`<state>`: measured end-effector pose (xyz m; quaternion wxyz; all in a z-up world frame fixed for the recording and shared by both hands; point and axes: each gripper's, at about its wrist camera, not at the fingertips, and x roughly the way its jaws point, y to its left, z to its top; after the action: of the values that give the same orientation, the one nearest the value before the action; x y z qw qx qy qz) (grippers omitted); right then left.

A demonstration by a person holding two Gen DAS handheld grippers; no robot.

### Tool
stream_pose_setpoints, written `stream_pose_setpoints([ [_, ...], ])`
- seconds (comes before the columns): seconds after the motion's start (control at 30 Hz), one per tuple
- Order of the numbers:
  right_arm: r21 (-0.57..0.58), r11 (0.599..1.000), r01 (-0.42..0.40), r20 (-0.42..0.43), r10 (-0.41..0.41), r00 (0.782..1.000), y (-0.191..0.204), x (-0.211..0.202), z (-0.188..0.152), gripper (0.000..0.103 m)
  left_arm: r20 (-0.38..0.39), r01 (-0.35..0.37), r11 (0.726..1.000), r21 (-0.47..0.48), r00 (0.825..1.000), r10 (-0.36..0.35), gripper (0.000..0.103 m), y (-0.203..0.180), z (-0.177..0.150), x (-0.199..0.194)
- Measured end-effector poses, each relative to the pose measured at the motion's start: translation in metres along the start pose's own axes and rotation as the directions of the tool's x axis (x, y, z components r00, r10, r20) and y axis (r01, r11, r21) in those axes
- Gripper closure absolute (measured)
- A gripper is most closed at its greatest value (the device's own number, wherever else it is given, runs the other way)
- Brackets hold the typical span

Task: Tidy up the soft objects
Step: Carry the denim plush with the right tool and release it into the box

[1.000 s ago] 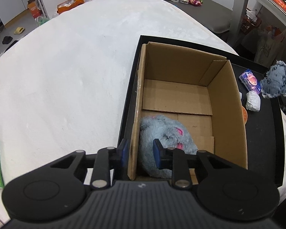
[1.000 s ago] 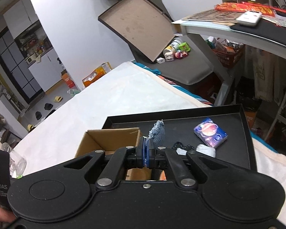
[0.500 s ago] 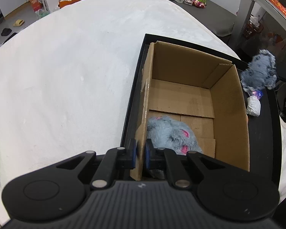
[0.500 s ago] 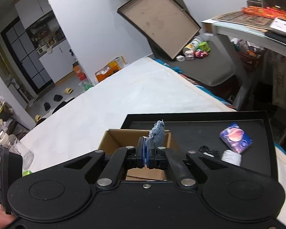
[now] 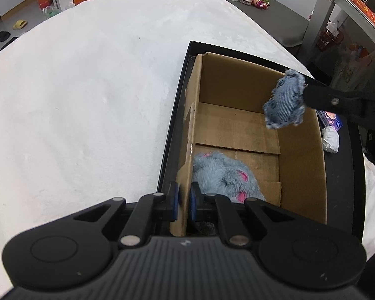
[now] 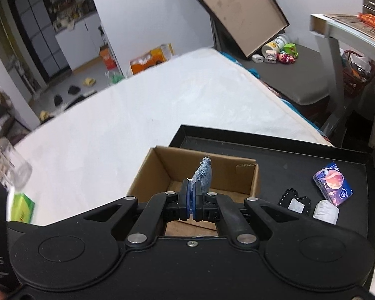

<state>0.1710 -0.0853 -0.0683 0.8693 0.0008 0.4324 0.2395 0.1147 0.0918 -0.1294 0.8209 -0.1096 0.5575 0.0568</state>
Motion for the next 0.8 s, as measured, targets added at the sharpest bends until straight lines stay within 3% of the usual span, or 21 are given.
stream_pose_setpoints([
  [0.17, -0.040, 0.999, -0.001, -0.032, 0.000, 0.999, 0.016, 0.012, 0.004, 0.099, -0.005, 0.016, 1.000, -0.006, 1.000, -0.016, 0.094, 0.004, 0.002, 0.001],
  [0.3, -0.085, 0.995, -0.043, 0.000, 0.043, 0.999, 0.032, 0.010, 0.009, 0.083, -0.008, 0.027, 1.000, -0.011, 1.000, -0.028, 0.094, 0.007, 0.002, 0.001],
  [0.63, -0.073, 0.997, -0.028, -0.045, 0.024, 0.999, 0.027, 0.003, 0.005, 0.075, -0.004, -0.002, 1.000, 0.026, 1.000, 0.002, 0.091, 0.000, 0.002, -0.001],
  [0.8, -0.067, 0.998, 0.005, -0.036, -0.007, 0.999, 0.015, -0.009, -0.004, 0.050, -0.008, -0.018, 0.999, 0.040, 1.000, 0.019, 0.090, -0.005, 0.002, -0.003],
])
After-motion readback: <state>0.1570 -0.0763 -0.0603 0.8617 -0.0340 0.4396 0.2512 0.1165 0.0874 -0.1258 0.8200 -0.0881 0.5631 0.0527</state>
